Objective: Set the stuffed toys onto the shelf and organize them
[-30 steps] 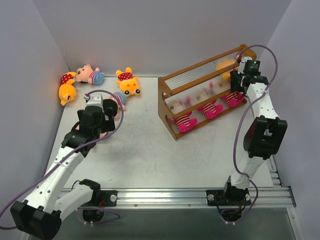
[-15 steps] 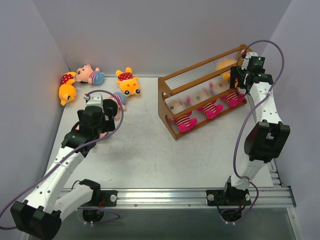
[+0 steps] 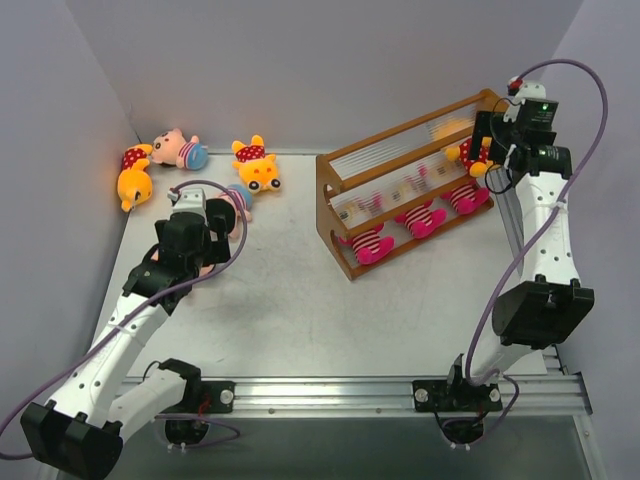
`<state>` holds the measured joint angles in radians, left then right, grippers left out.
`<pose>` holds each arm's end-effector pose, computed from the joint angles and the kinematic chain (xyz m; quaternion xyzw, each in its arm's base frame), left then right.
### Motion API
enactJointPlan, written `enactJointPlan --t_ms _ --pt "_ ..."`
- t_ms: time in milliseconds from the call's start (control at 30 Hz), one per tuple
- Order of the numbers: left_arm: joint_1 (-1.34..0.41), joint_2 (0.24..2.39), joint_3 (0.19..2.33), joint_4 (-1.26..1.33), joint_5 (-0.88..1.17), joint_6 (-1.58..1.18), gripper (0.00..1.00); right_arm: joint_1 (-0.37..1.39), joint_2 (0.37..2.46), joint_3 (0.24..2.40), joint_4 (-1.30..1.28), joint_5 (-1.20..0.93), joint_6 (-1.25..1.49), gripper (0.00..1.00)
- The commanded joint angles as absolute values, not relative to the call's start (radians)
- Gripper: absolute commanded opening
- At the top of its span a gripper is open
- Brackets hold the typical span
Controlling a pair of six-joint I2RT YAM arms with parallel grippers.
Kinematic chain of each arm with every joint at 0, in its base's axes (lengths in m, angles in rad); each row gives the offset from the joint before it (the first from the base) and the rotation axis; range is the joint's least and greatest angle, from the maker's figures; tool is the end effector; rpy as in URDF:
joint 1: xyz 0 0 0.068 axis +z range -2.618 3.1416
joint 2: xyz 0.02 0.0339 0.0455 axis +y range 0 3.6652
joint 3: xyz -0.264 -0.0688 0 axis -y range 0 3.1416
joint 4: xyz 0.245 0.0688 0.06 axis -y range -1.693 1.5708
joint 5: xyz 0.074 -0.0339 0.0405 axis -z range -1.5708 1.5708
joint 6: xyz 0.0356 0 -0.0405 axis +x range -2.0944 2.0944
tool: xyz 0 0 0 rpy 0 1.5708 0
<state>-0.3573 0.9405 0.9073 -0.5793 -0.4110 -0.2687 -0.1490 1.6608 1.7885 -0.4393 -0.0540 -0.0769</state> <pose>0.1909 -0.0561 0.3173 -0.0555 0.8720 0.0333 0.4851 0.3794 -0.0550 0.4336 0.0132 0.8080 -0.0447 0.5873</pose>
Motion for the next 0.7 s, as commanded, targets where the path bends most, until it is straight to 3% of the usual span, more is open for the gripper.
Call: enactJointPlan --t_ms 0,233,667 --pt "-0.359 0.928 0.908 -0.540 -0.397 -0.267 0.94 -0.144 1.556 1.830 -0.451 -0.077 -0.031 0.98" --pt "-0.353 0.948 0.911 -0.540 -0.388 -0.278 0.94 -0.144 1.416 1.770 -0.396 -0.129 0.000 0.99" --pt "-0.282 1.069 0.966 -0.526 -0.275 -0.340 0.94 -0.061 1.074 1.373 -0.173 -0.259 0.034 0.99"
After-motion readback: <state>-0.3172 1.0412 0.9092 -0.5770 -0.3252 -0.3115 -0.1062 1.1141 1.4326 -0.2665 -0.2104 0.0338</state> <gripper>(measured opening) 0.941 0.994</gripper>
